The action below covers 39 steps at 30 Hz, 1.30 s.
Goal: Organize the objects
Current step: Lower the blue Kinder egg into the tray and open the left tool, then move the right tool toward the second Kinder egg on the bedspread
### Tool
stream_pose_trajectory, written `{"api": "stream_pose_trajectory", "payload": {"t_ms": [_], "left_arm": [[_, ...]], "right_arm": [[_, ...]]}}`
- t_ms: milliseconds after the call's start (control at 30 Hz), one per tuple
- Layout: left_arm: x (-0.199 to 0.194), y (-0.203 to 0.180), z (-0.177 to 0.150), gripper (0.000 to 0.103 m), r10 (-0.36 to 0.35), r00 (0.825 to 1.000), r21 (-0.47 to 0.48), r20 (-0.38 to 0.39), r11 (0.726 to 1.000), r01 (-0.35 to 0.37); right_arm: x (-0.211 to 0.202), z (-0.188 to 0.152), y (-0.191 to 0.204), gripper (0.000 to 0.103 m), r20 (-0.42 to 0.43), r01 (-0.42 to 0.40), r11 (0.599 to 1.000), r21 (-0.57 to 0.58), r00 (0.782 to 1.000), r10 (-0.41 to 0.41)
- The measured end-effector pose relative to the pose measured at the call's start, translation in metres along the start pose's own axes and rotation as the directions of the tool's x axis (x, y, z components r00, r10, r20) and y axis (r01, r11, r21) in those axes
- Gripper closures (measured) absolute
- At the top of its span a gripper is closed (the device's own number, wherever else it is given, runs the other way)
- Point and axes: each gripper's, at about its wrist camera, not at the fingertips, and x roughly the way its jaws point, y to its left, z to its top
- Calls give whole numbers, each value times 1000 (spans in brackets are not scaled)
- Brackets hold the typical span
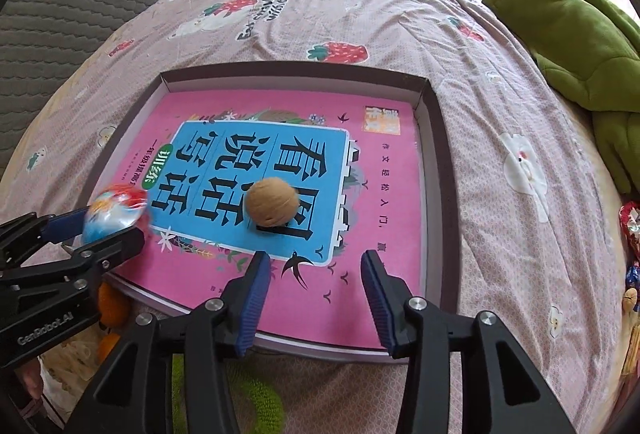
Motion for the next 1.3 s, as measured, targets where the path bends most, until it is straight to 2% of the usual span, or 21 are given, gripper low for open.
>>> {"api": "stream_pose_trajectory", "payload": {"t_ms": [267,500,700,767,900,1300], "left_arm": [[-7,-1,1,44,13,1000,11,23,1000,-13],[-37,-5,-2,38,38,995,21,96,999,-40],[-72,-9,-7,36,53,984,27,168,998,-59],[-84,-12,-11,31,63,978,36,200,997,-71],[-103,-17,-20,31,85,966,48,246,994,-100],[-137,-22,-56,31,76,947,48,313,994,-95]], "right_arm": [[-17,0,0,56,34,5,1000,-1,999,-5],[-44,-1,0,56,93,-2,1000,-2,996,2],[-73,-3,2,51,147,-3,1000,-3,989,3],[-83,-6,4,51,171,9,1000,-12,985,-6],[-103,-13,6,49,198,7,1000,-17,980,-3],[-140,-42,5,47,241,16,1000,-23,971,-10]]}}
